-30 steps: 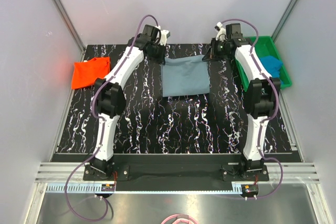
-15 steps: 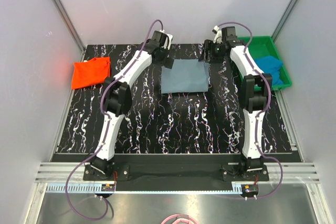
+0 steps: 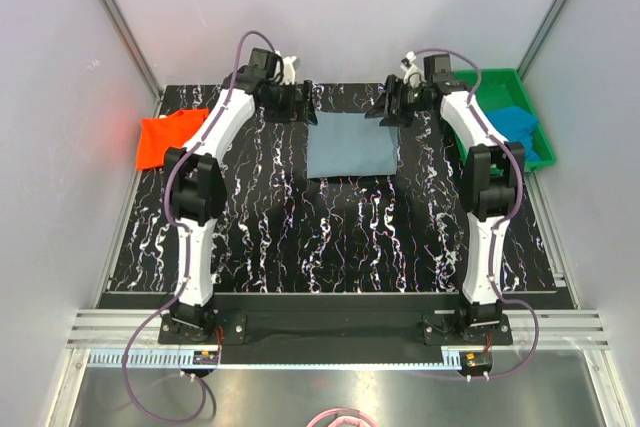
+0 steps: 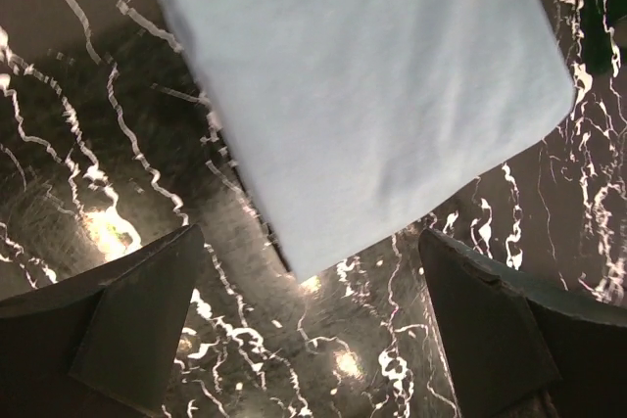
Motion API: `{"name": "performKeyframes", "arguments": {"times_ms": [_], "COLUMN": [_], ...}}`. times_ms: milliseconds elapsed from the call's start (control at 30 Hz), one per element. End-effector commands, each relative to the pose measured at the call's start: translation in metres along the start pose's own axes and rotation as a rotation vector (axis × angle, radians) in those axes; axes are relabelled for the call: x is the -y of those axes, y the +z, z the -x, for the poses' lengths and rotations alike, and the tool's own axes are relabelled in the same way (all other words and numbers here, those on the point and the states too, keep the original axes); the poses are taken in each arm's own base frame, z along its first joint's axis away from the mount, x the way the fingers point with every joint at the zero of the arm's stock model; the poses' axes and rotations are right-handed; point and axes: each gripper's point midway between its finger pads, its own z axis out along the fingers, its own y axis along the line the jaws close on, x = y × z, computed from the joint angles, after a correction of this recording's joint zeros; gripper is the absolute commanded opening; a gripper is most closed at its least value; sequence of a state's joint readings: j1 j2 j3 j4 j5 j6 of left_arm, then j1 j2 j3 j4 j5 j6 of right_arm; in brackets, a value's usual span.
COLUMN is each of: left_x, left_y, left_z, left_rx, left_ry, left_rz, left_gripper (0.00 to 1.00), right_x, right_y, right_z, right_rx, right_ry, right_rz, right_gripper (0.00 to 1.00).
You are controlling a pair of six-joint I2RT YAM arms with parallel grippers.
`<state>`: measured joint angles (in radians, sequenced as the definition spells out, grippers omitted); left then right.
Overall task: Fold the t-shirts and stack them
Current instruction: Neatly place the folded tshirt to the corner
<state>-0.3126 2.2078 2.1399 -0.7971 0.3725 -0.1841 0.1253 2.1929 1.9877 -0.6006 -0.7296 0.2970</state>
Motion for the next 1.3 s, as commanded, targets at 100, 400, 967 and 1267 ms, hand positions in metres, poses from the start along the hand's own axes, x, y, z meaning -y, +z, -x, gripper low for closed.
{"name": "performKeyframes", "arguments": {"times_ms": [100, 400, 967, 1267], "left_x": [0.000, -0.030, -0.039, 0.001], "left_y": [0.013, 0.052, 0.109, 0.131], "left_z": [-0.004, -0.023, -0.044, -0.056], "left_rx": [-0.040, -0.098, -0.151, -0.197], "left_ry": [-0.100, -0.231, -0.423, -0.453], "left_rz": [-0.203, -0.245, -0.354, -0.469], "left_gripper": [0.99, 0.98, 0.82, 0.62], "right_x": [0.030, 0.067, 0.089, 0.093], "right_y": [0.037, 0.052, 0.051, 0.052], "right_z": [-0.029, -0.051, -0.076, -0.081], "right_rx": [-0.105, -0.157, -0.205, -0.217], "right_ry": [0.115, 0.144, 0.178, 0.191], "right_rz": [0.037, -0.047, -0.122, -0.130], "right_gripper": [0.72, 0.71, 0.72, 0.73]}}
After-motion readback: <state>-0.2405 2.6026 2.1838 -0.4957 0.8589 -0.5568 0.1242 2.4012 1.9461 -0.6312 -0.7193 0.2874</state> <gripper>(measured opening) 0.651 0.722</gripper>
